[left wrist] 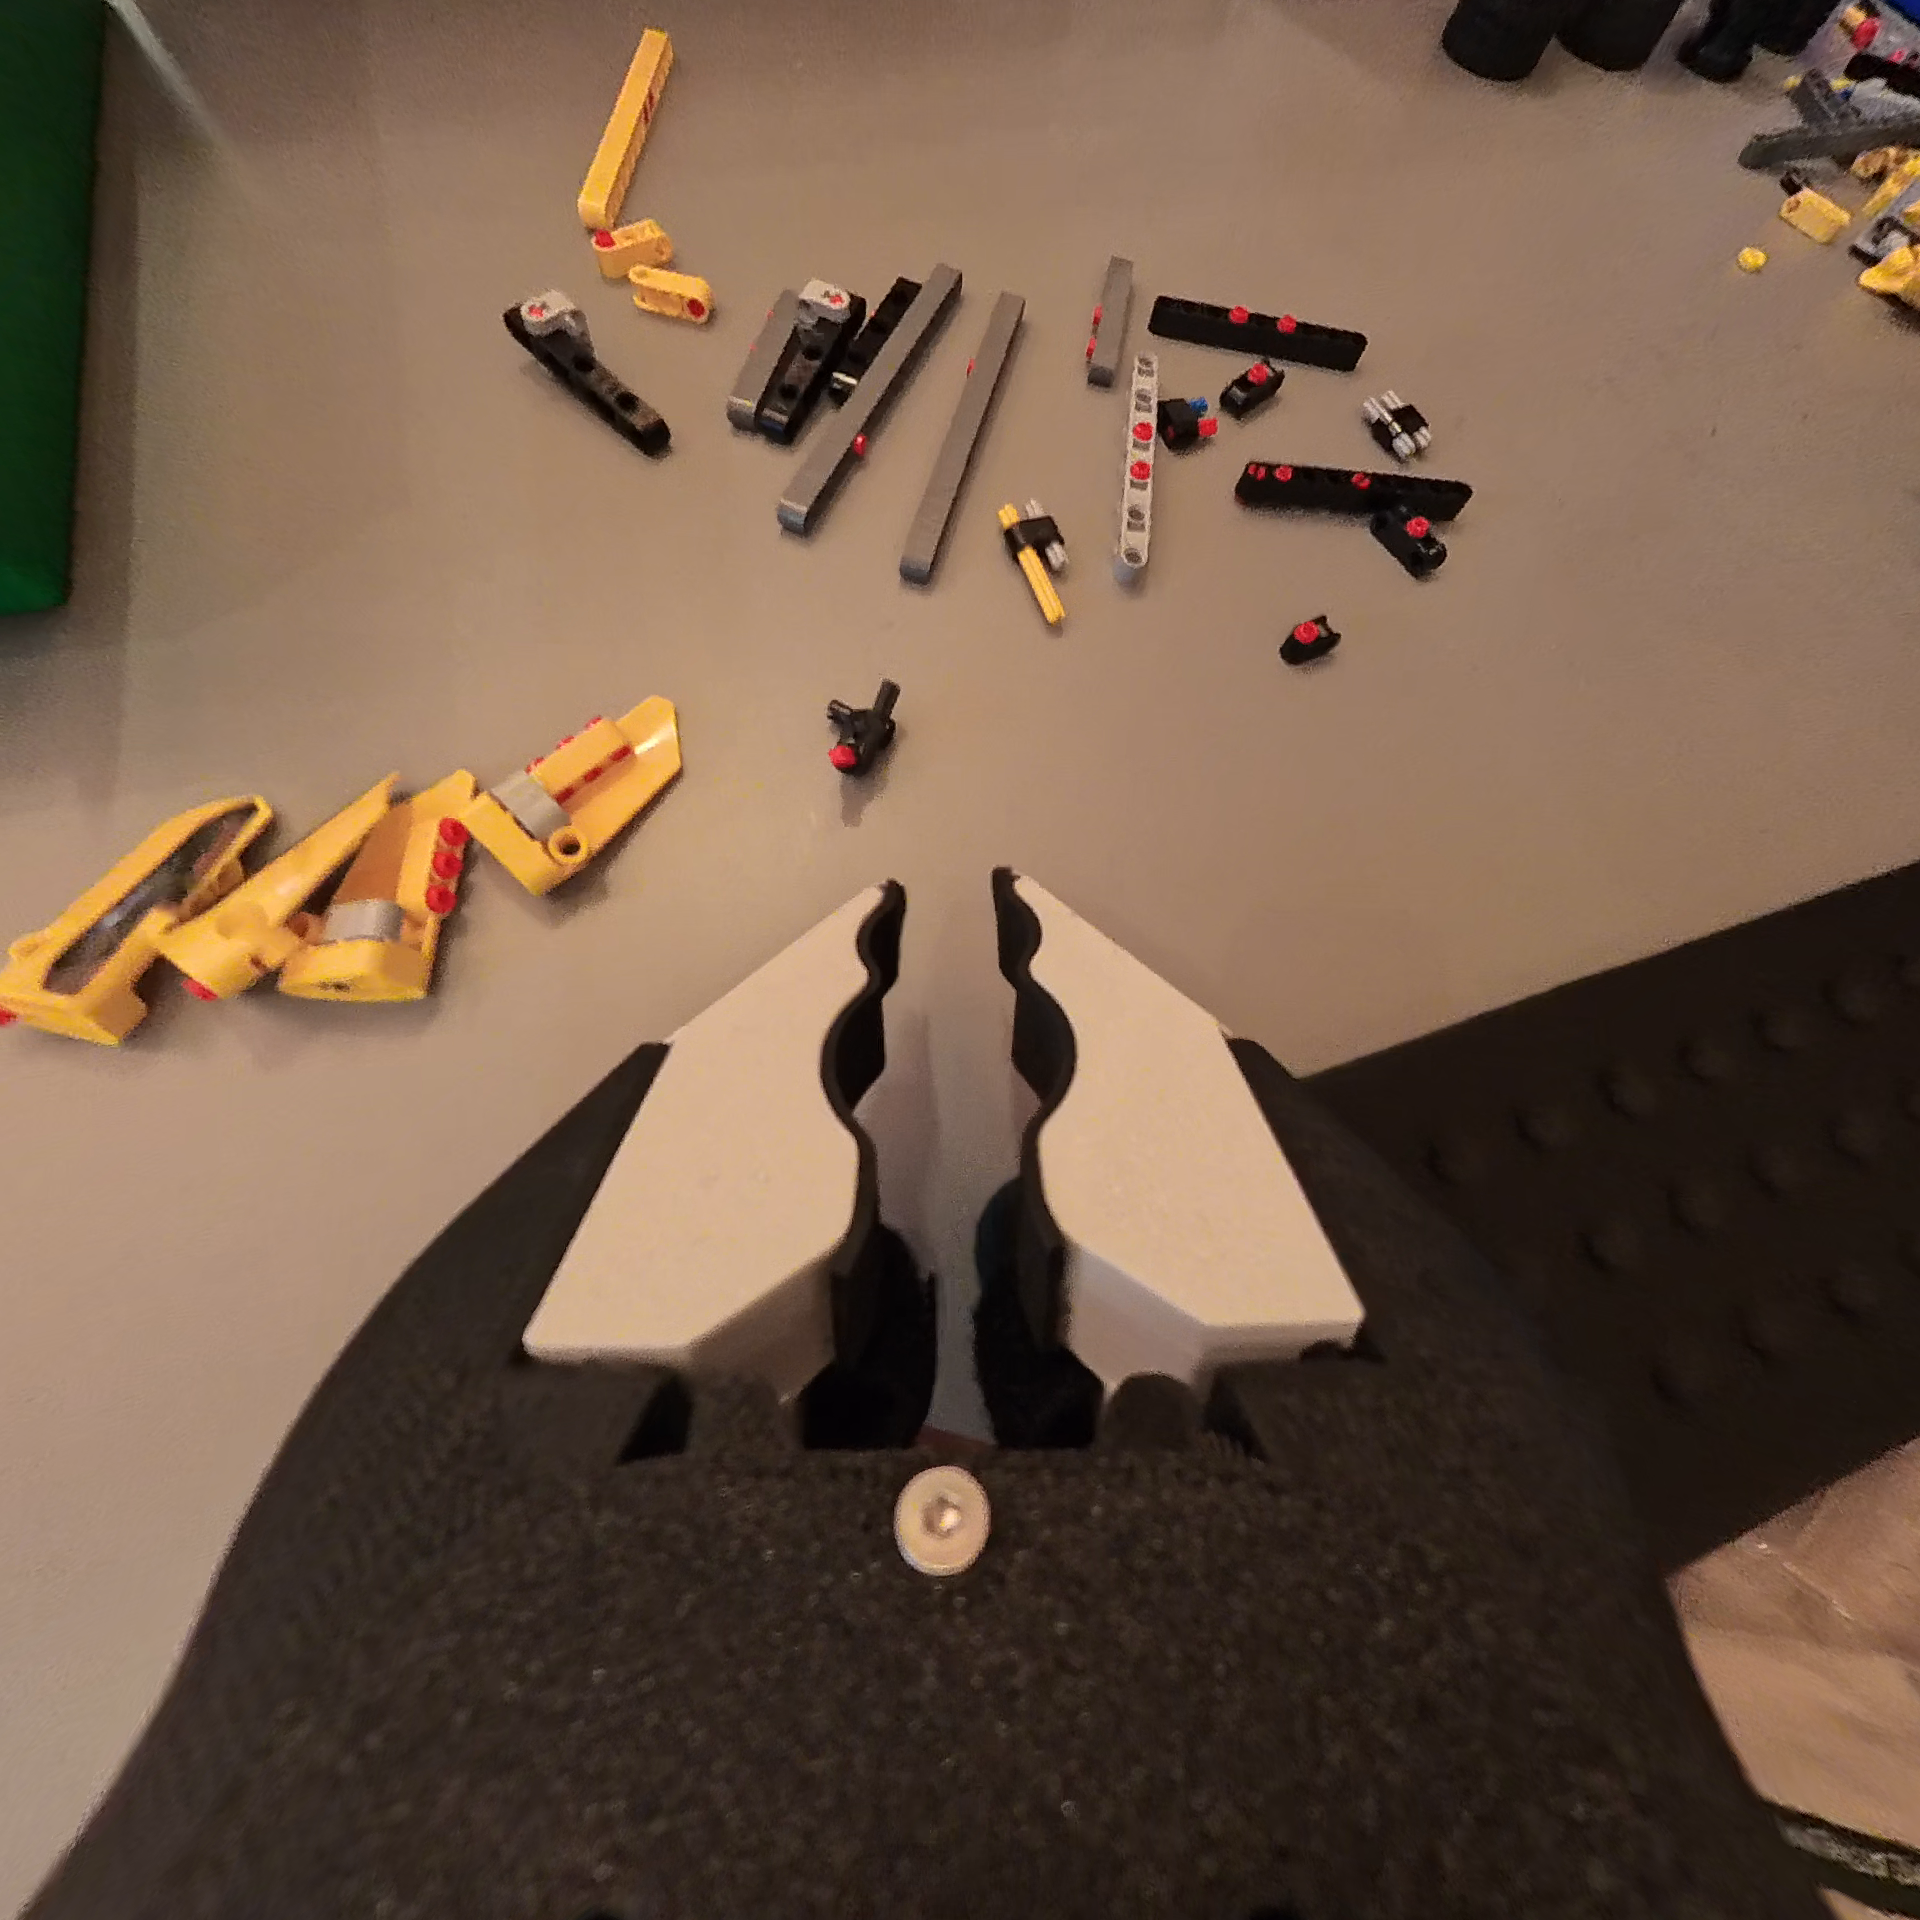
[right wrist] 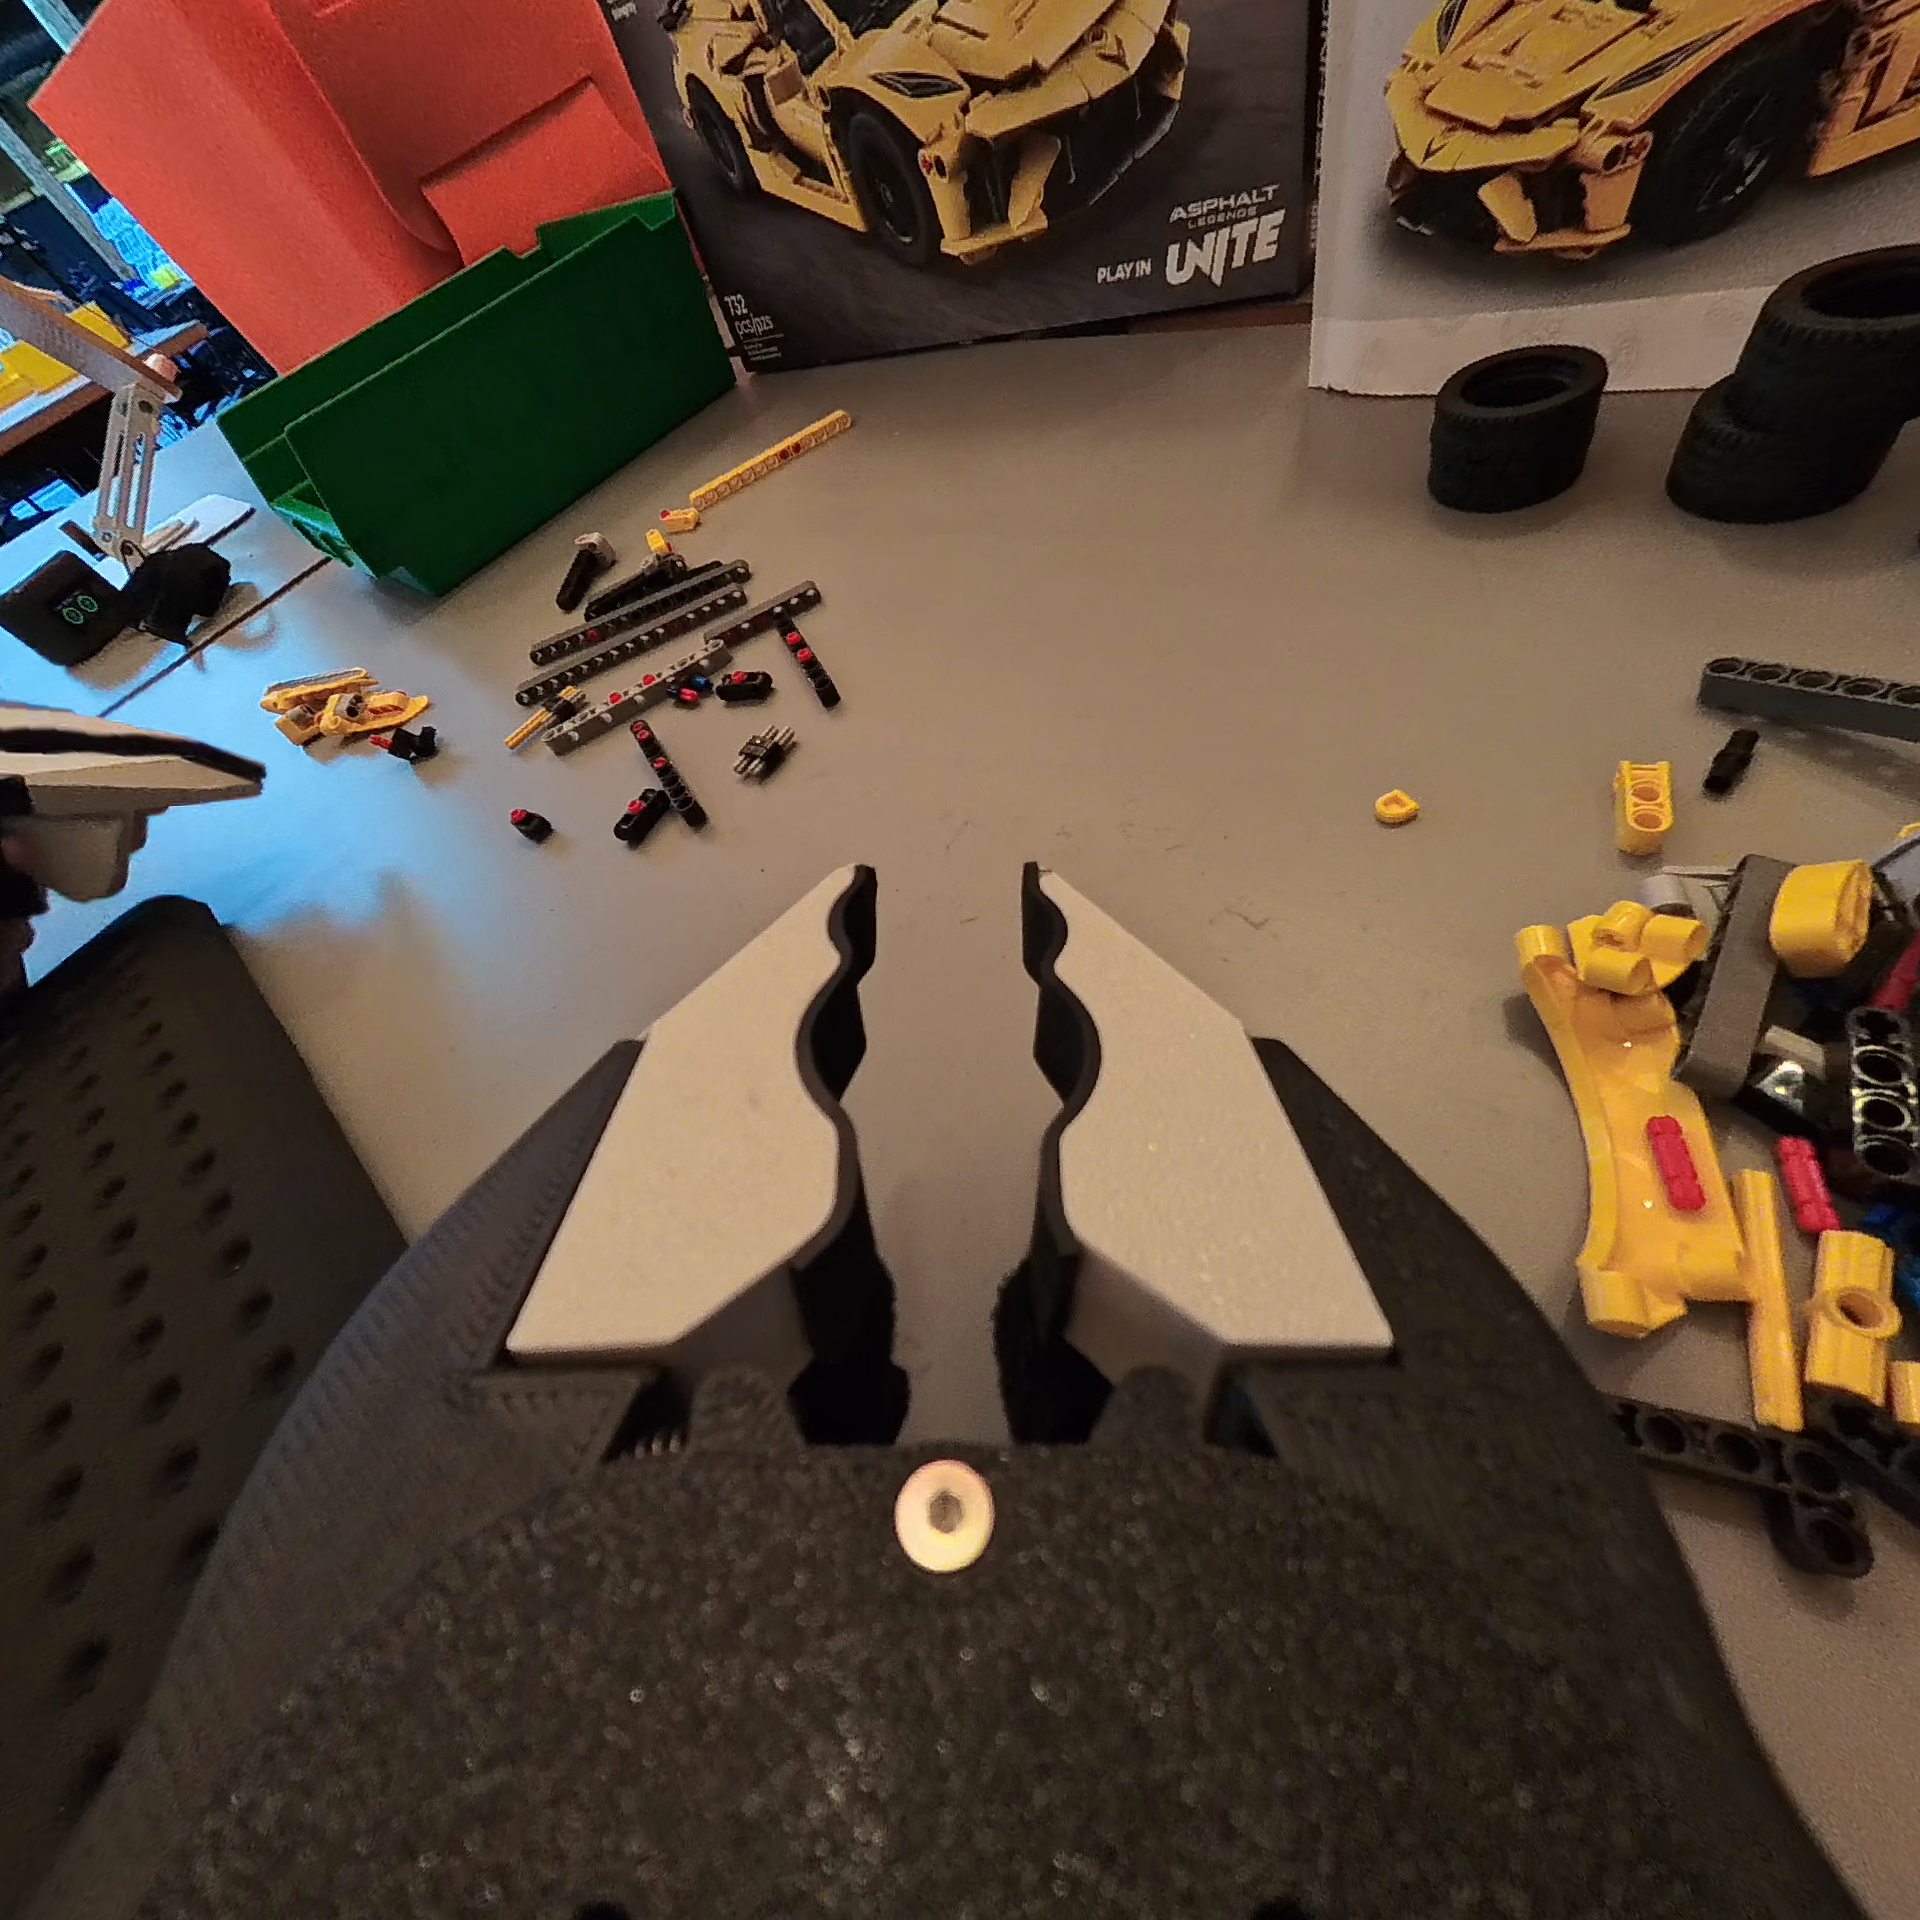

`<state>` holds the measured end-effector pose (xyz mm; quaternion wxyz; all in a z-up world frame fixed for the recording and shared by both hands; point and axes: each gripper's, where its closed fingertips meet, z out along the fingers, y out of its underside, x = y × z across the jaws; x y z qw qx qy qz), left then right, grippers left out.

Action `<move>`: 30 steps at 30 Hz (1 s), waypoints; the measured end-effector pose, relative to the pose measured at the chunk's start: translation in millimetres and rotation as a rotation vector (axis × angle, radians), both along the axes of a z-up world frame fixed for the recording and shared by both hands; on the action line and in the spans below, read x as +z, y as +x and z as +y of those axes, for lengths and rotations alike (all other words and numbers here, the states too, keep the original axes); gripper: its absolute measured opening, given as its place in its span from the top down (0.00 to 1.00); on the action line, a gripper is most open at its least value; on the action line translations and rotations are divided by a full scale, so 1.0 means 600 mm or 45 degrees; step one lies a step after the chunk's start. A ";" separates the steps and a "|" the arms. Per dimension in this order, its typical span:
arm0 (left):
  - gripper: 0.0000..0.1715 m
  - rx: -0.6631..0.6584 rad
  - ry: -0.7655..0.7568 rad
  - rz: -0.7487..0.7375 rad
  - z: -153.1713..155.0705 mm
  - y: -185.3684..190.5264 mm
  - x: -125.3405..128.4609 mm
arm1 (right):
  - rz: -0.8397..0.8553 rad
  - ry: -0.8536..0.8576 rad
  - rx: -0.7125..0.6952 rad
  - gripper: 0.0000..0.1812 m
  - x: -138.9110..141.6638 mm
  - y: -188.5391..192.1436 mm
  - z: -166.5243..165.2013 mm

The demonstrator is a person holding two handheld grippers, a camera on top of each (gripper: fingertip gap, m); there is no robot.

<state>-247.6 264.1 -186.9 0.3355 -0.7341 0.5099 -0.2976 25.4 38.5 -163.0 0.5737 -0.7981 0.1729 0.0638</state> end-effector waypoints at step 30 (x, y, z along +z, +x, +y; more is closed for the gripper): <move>0.96 -1.067 0.180 -0.476 -0.182 0.122 0.133 | 0.111 0.513 0.702 0.77 0.137 -0.211 0.030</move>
